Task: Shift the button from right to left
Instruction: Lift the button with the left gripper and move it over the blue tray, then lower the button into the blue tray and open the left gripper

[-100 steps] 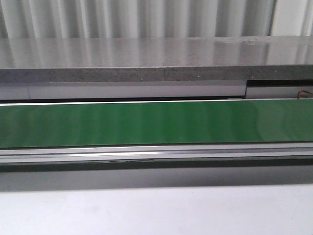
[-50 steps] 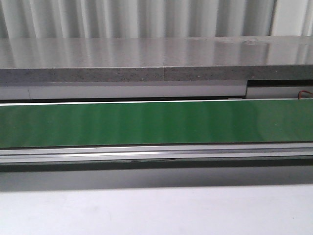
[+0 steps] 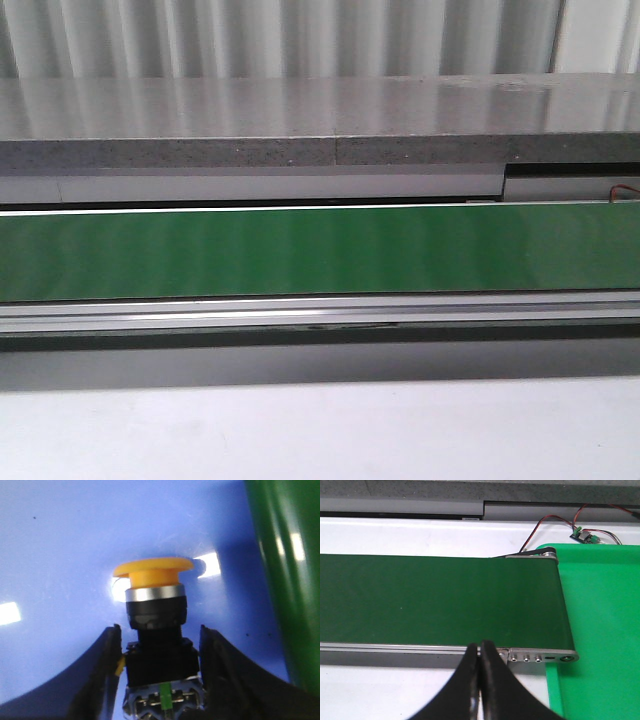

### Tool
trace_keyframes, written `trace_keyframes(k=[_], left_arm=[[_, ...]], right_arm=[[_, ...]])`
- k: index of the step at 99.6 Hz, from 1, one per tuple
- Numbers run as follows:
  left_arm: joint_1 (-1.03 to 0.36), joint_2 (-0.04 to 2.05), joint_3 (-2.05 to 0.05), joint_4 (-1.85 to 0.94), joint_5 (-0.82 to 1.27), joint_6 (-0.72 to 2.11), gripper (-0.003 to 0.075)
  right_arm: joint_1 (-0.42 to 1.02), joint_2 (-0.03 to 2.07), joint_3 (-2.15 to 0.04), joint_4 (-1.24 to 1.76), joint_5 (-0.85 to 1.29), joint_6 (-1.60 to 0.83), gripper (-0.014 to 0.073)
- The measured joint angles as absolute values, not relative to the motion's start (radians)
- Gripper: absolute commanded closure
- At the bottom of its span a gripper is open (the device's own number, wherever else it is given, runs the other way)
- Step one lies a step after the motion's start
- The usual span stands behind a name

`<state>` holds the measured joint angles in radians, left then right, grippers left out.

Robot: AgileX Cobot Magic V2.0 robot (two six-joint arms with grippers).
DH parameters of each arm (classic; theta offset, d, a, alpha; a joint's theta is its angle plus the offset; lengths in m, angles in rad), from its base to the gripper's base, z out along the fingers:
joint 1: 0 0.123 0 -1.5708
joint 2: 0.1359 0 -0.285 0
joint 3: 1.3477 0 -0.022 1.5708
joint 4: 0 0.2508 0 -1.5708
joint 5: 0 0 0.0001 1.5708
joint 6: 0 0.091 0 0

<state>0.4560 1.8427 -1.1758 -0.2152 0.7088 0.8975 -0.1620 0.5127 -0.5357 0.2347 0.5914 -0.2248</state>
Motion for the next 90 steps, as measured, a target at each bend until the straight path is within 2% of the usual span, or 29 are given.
trace_keyframes(k=[54,90], left_arm=[[0.471,1.86,-1.176,-0.244,0.709,0.952,0.0734],[0.477,1.86,-1.176,-0.247,0.702,0.958,0.0637]], right_arm=[[-0.162,0.513,-0.536,0.235,0.591,-0.225,0.0661],[-0.162,0.513,-0.536,0.235,0.591,-0.225,0.0661]])
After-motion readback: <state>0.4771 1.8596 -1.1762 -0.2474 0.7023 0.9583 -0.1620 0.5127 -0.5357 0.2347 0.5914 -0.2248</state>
